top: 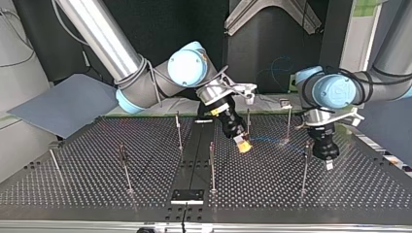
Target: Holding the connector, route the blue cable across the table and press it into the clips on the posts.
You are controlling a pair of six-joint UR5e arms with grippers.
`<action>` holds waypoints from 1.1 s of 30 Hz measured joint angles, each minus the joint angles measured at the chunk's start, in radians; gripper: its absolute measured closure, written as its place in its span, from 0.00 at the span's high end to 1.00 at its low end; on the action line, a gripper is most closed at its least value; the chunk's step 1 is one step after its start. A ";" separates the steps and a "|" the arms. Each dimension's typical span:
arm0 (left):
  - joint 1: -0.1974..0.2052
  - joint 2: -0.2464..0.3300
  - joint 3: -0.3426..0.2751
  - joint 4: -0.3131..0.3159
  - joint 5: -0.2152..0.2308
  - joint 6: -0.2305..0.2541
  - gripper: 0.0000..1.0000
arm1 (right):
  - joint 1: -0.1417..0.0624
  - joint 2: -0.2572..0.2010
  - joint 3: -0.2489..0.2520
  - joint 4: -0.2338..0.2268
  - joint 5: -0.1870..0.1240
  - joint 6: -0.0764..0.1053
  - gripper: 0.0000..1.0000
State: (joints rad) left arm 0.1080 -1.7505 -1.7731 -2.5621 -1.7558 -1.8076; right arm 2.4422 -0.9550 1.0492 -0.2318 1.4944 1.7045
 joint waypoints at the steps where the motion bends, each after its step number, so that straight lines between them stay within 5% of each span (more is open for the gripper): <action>1: 0.001 -0.004 0.001 0.000 0.001 -0.001 0.00 | 0.000 0.000 0.000 0.000 0.001 0.000 0.00; 12: 0.016 -0.020 0.004 -0.015 0.003 -0.039 0.02 | -0.009 0.000 0.000 0.003 0.008 0.000 0.00; 13: 0.015 -0.020 0.004 -0.020 0.002 -0.048 0.18 | -0.011 0.000 0.000 0.003 0.010 0.000 0.00; 15: 0.014 -0.020 0.004 -0.035 -0.001 -0.070 0.24 | -0.016 0.000 0.000 0.004 0.016 0.001 0.00; 16: 0.014 -0.020 0.004 -0.043 -0.003 -0.079 0.51 | -0.017 0.000 0.000 0.005 0.017 0.001 0.00; 17: 0.014 -0.020 0.004 -0.054 -0.005 -0.091 0.64 | -0.020 0.000 0.000 0.006 0.019 0.001 0.00; 18: 0.014 -0.020 0.003 -0.062 -0.006 -0.099 0.64 | -0.021 0.000 0.000 0.007 0.020 0.001 0.00; 20: 0.014 -0.018 0.002 -0.081 -0.011 -0.112 0.99 | -0.023 0.000 0.000 0.010 0.021 0.002 0.00; 26: 0.013 -0.015 0.002 -0.144 -0.026 -0.149 0.99 | -0.025 0.000 0.000 0.021 0.021 0.003 0.00; 33: 0.017 0.010 -0.003 -0.215 0.023 -0.191 0.99 | -0.027 0.000 0.000 0.025 0.020 0.003 0.00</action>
State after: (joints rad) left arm 0.1249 -1.7410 -1.7760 -2.7774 -1.7327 -1.9985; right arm 2.4148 -0.9551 1.0489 -0.2070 1.5142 1.7076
